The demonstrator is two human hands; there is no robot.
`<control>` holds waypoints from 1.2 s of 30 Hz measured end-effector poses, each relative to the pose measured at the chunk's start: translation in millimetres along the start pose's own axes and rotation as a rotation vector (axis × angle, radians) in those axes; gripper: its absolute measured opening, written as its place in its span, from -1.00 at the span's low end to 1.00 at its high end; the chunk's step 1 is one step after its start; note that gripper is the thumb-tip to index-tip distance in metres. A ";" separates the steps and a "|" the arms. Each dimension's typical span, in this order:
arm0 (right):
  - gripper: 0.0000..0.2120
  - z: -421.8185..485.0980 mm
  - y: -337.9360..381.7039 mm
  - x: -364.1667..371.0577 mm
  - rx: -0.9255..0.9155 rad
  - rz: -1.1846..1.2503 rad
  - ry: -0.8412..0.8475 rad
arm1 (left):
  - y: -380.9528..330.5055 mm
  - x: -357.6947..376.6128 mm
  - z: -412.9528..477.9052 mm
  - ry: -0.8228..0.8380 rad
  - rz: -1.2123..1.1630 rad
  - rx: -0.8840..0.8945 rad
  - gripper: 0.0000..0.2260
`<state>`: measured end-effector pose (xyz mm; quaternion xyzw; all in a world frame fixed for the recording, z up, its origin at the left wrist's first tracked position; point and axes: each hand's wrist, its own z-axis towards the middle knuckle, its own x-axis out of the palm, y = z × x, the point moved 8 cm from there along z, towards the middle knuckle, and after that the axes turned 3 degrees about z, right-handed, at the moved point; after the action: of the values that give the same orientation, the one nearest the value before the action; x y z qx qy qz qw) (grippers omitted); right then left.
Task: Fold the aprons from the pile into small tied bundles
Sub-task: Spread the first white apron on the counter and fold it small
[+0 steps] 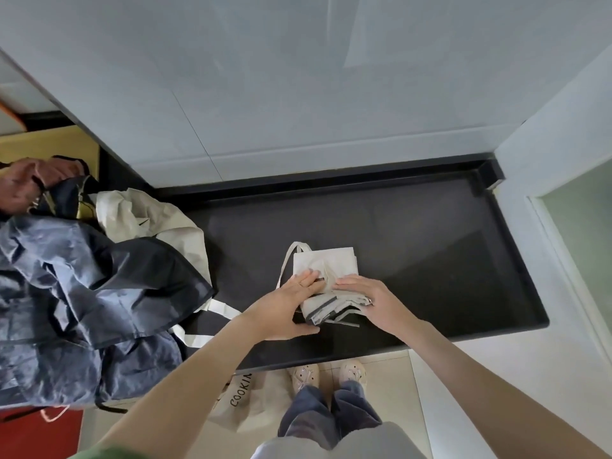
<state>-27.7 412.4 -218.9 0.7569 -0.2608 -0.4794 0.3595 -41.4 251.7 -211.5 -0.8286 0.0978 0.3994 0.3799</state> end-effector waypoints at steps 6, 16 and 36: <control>-0.76 19.5 -11.2 -10.2 0.443 0.481 -0.234 | 16.4 -26.0 -1.1 -0.384 -0.530 -0.395 -0.80; -0.62 37.6 8.4 -13.4 0.393 0.124 -0.332 | 25.0 -28.1 11.4 -0.588 -0.521 -0.730 -0.84; -0.71 59.6 30.3 -41.7 0.460 -0.257 -0.076 | 5.7 -61.0 32.8 -0.302 -0.520 -0.561 -0.91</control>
<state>-100.5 407.4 -189.2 0.8271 -0.2780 -0.4773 0.1041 -103.7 262.4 -182.6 -0.8293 -0.2844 0.4183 0.2374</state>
